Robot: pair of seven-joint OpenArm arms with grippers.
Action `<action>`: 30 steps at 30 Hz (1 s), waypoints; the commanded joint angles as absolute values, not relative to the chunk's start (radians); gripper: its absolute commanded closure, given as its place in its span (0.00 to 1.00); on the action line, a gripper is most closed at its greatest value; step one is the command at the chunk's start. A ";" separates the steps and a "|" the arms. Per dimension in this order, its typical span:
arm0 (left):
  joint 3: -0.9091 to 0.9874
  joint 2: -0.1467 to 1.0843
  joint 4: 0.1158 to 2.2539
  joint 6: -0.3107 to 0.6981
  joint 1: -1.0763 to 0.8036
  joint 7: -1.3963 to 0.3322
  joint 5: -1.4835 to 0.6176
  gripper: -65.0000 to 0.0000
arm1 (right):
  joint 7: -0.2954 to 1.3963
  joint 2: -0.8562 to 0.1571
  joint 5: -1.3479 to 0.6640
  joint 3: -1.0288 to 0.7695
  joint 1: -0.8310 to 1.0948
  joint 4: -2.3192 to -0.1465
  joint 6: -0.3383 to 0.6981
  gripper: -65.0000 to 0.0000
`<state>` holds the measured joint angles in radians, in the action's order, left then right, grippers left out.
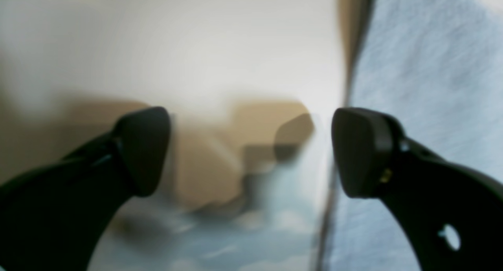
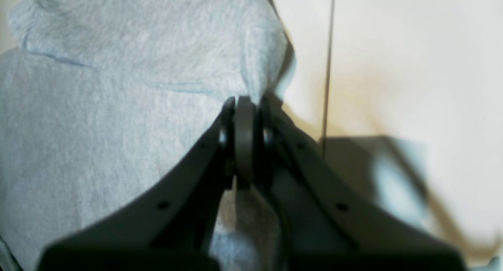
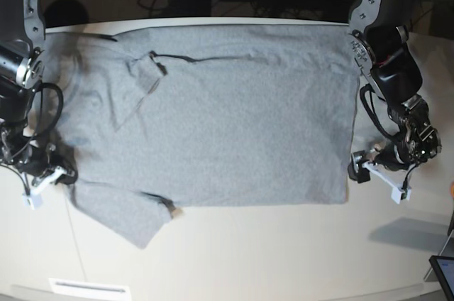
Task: Fold the T-shirt properly
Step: 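Move both grippers along the shirt sides to the hem corners, then grasp the hem corners with both grippers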
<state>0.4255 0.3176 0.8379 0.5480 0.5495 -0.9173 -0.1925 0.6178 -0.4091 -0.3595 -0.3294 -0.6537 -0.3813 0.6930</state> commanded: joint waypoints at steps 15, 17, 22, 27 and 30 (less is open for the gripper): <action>0.403 0.312 0.664 0.547 0.705 -0.888 -0.346 0.00 | 0.607 -0.424 -0.355 -0.329 -0.679 -0.390 0.698 0.96; 0.361 0.285 0.664 0.547 0.710 -0.888 -0.303 0.00 | 0.607 -0.424 -0.355 -0.329 -0.679 -0.390 0.698 0.96; 0.331 0.243 0.662 0.545 0.702 -0.886 -0.297 0.00 | 0.607 -0.427 -0.355 -0.329 -0.679 -0.390 0.698 0.96; 0.325 0.240 0.662 0.544 0.705 -0.886 -0.297 0.00 | 0.607 -0.429 -0.355 -0.329 -0.679 -0.390 0.698 0.96; 0.325 0.240 0.662 0.544 0.702 -0.886 -0.297 0.00 | 0.607 -0.429 -0.355 -0.329 -0.679 -0.390 0.698 0.96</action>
<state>0.3264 0.2321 0.6502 0.5438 0.6785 -0.8776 -0.2955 0.6140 -0.4103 -0.3592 -0.3294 -0.6533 -0.3813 0.6922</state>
